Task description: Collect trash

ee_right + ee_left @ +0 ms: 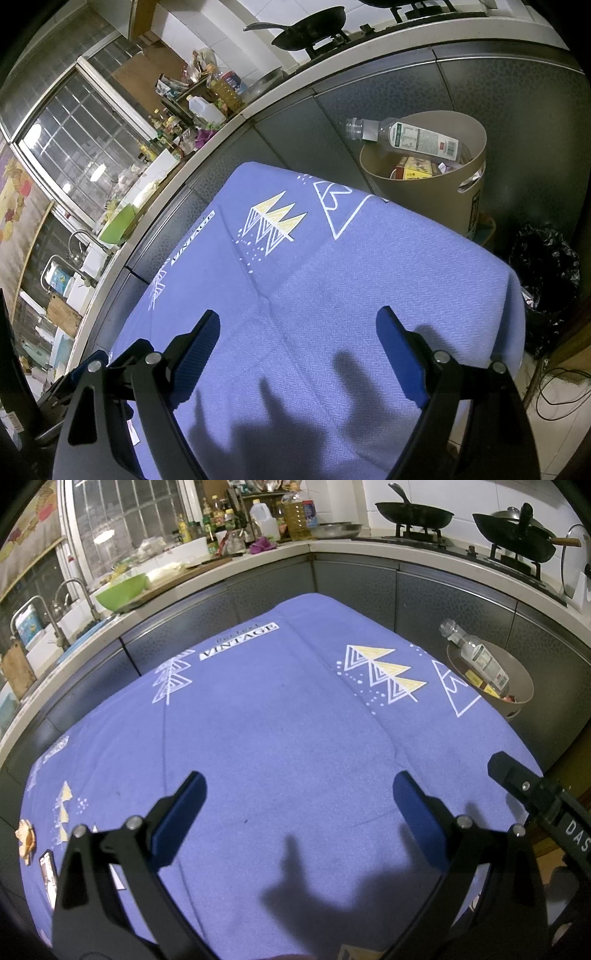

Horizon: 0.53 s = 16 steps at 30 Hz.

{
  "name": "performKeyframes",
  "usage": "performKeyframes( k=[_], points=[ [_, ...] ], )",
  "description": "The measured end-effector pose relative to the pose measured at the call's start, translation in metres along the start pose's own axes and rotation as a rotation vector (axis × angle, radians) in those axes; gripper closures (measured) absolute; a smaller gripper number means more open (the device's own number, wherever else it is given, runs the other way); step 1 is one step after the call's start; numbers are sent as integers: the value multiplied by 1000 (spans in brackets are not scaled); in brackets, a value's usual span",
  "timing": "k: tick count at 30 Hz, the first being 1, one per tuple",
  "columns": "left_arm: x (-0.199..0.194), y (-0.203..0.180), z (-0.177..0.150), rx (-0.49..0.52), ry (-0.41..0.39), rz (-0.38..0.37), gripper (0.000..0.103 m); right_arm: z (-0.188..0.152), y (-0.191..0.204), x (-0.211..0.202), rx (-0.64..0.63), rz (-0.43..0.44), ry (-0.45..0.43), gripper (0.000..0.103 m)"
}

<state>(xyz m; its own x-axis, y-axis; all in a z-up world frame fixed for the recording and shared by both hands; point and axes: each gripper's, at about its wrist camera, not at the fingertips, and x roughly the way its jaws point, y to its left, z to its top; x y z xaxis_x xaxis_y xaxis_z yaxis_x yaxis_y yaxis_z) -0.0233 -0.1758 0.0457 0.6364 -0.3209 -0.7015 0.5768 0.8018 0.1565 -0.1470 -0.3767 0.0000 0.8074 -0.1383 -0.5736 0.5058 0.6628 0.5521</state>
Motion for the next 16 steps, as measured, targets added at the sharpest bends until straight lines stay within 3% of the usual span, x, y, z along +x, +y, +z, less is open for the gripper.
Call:
performKeyframes(
  k=[5, 16],
  points=[
    [-3, -4, -2, 23, -28, 5, 6, -3, 0, 1, -3, 1, -1, 21],
    [1, 4, 1, 12, -1, -24, 6, -3, -1, 1, 4, 1, 2, 21]
  ],
)
